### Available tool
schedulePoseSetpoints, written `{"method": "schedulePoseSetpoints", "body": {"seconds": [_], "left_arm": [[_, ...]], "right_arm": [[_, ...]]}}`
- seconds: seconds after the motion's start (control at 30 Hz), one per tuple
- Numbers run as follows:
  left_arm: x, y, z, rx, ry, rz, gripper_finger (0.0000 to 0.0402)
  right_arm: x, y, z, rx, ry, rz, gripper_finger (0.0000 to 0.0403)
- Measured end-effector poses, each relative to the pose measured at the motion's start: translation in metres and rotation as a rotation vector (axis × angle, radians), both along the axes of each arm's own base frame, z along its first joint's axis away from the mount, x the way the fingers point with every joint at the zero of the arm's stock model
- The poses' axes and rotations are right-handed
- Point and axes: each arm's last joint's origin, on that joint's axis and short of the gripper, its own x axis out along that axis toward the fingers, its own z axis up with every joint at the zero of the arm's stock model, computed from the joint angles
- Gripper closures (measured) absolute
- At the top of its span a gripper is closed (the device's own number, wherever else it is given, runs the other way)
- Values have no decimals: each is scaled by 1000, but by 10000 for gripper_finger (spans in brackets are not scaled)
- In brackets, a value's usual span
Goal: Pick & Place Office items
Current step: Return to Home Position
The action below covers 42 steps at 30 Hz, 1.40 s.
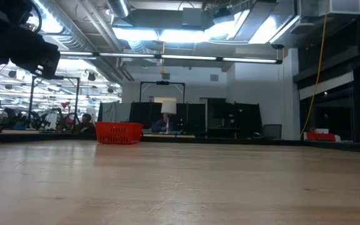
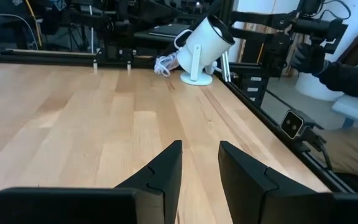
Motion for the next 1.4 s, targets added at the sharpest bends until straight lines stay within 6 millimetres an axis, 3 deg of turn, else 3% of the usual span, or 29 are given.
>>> {"method": "schedulePoseSetpoints", "body": {"seconds": [0.13, 0.67, 0.9, 1.4], "left_arm": [[-2, 1, 0, 5, 9, -7, 301], [-23, 26, 39, -192, -315, 62, 299], [-33, 37, 37, -186, -325, 116, 299], [-30, 39, 31, -153, -272, 153, 298]], "right_arm": [[1, 1, -1, -13, 8, 1, 220], [10, 13, -23, -155, 236, 26, 220], [10, 14, -25, -171, 249, 25, 220], [10, 14, -25, -169, 256, 40, 220]]}}
